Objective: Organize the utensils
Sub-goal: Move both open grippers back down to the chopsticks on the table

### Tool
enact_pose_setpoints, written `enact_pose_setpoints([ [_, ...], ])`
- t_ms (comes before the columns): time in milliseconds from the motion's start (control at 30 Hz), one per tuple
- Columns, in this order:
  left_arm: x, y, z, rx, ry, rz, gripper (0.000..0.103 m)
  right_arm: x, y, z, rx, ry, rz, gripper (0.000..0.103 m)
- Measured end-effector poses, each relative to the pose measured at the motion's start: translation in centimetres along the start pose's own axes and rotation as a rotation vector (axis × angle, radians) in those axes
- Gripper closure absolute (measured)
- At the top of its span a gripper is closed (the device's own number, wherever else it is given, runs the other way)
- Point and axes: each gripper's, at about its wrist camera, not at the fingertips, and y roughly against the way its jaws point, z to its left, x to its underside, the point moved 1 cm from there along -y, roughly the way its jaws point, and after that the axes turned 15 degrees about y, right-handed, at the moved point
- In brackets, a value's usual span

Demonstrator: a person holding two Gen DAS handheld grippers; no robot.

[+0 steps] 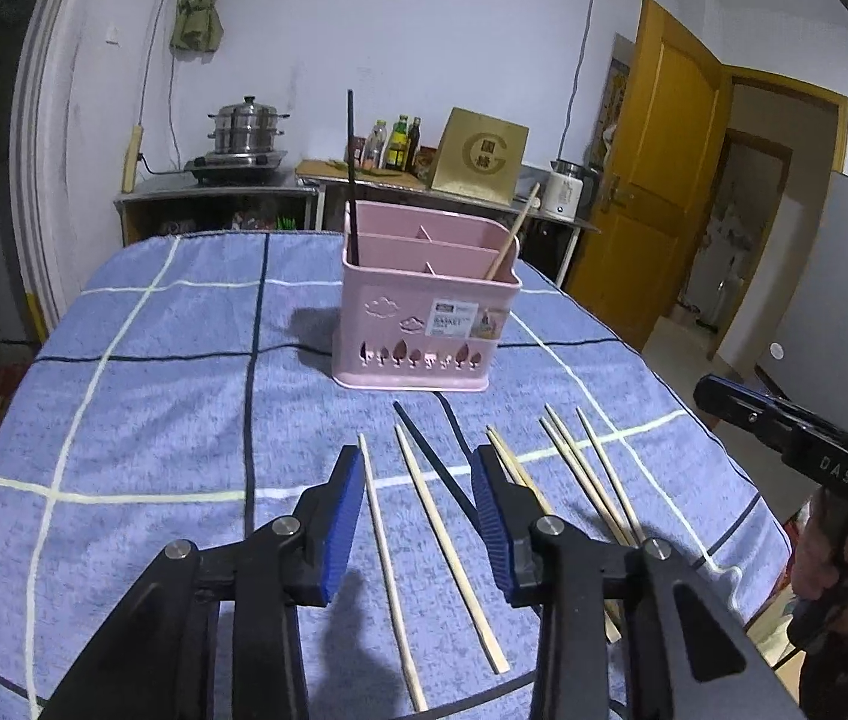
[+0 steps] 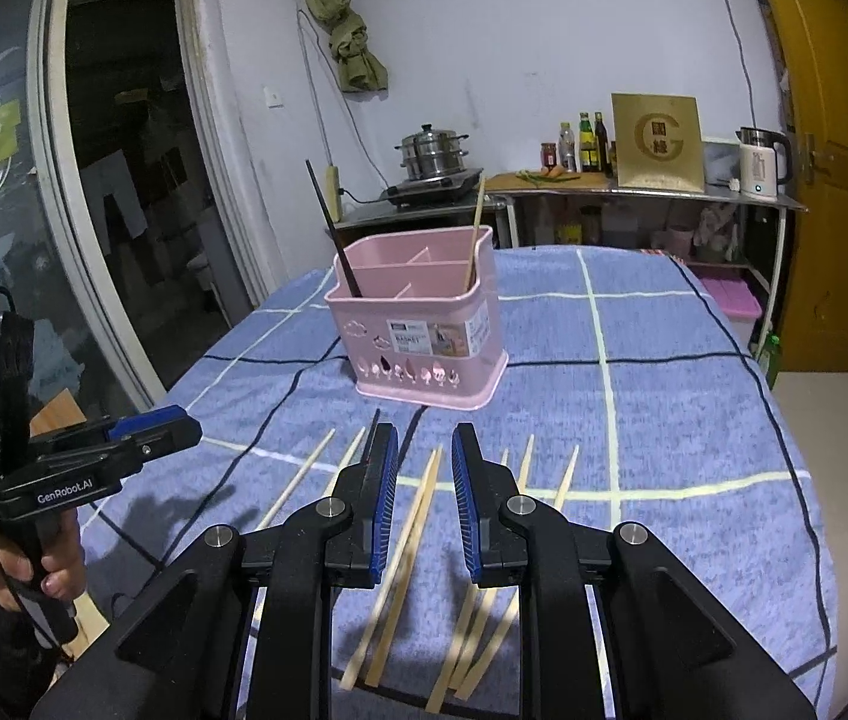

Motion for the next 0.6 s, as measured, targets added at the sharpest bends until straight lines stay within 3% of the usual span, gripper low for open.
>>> enact_pose_setpoints([
  [400,0.3,-4.2,0.4,-0.026,0.007,0.093,0.07,1.2,-2.6,-0.3,-0.006,-0.006,0.07,0.084],
  [600,0.2,-7.4,1.5,-0.096,0.004,0.149,0.07,1.7,-4.6,-0.8,0.0,-0.01,0.13,0.084],
])
